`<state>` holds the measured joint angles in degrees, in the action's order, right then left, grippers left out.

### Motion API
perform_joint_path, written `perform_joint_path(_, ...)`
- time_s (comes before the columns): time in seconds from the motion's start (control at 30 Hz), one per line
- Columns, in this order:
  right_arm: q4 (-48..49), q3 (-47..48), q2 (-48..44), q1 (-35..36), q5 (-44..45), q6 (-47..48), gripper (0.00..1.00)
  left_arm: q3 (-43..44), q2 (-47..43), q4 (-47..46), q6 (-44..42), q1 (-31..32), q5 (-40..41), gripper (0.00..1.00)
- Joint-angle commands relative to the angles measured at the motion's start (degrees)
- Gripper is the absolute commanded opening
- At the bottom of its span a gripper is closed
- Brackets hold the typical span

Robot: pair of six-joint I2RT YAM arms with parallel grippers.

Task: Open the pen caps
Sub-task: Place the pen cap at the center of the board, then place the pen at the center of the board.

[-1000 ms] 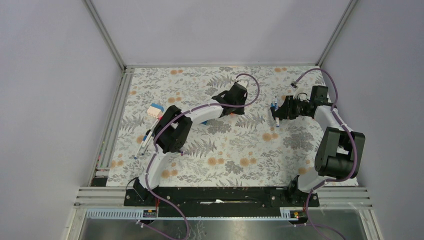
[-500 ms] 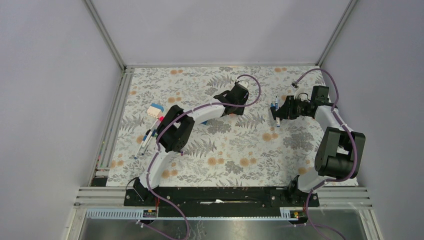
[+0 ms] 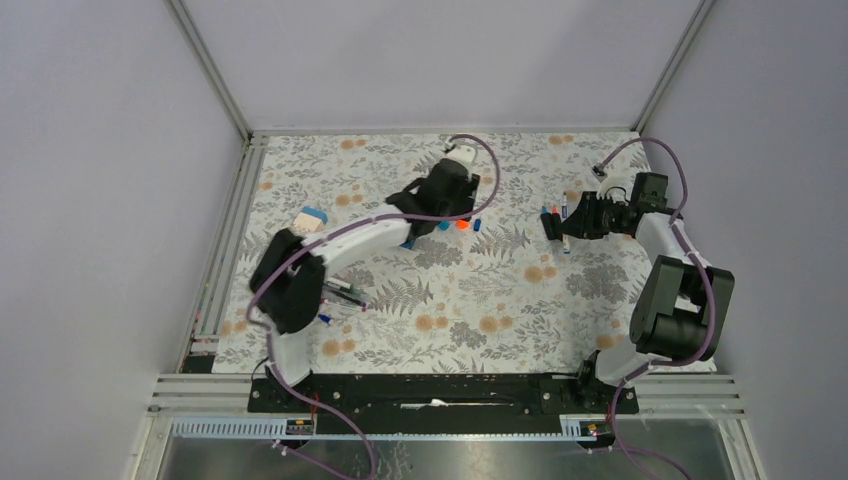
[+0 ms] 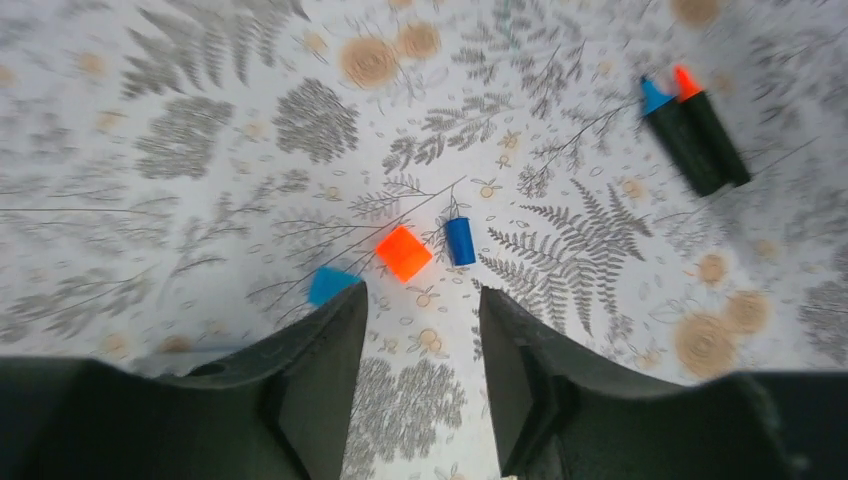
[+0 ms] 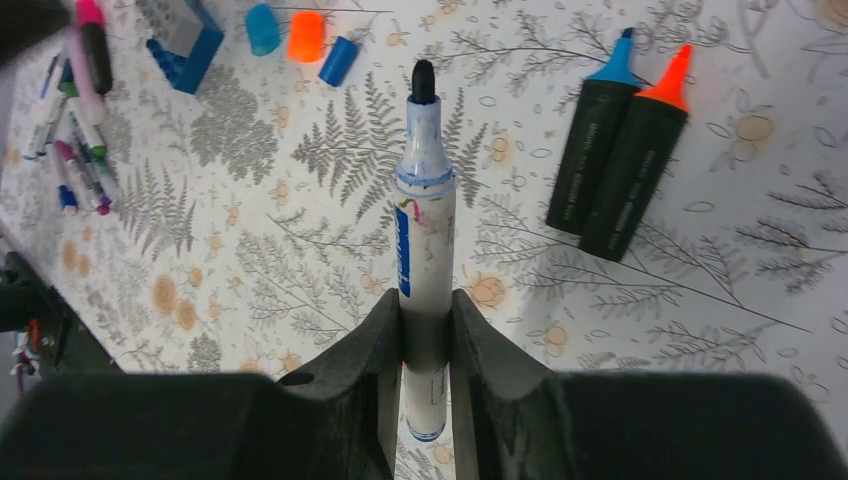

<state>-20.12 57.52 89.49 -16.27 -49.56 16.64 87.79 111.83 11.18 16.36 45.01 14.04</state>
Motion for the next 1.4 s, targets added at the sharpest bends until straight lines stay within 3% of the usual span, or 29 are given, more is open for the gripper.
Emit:
perform_joint_path(0.0, -0.02, 1.06, -1.80, -0.98, 5.91, 2.00, 0.12, -10.03, -16.25, -10.63, -4.11, -0.01, 4.71, 0.56)
perform_joint_path(0.13, -0.38, 2.97, 0.25, -0.95, 11.55, 3.30, 0.14, -21.12, -26.76, -12.84, -6.56, -0.13, 8.27, 0.72)
perform_joint_path(0.23, -2.75, 6.35, 4.01, -0.95, 14.73, 5.14, 0.15, -28.89, -34.12, -12.88, -5.81, -0.69, 11.61, 0.97)
perform_joint_path(0.27, -3.42, 7.56, 5.41, -0.95, 15.63, 5.68, 0.15, -30.94, -36.32, -12.96, -5.09, -1.26, 11.38, 0.99)
perform_joint_path(0.47, -8.60, 16.59, 15.71, -0.95, 17.47, 5.63, 0.19, -41.40, -47.65, -13.08, 1.92, -7.14, 2.57, 0.99)
perform_joint_path(0.77, -14.16, 27.54, 28.66, -0.95, 16.67, 3.16, 0.25, -46.72, -52.29, -14.05, 3.68, -7.74, 1.99, 0.99)
perform_joint_path(1.0, -14.07, 27.39, 29.45, -0.95, 15.90, 2.44, 0.45, -45.60, -50.62, -14.59, 3.68, -7.75, 1.37, 0.99)
perform_joint_path(1.37, -12.83, 24.74, 26.66, -0.95, 14.74, 2.22, 0.49, -45.71, -51.42, -16.41, 6.92, -9.40, -2.77, 0.99)
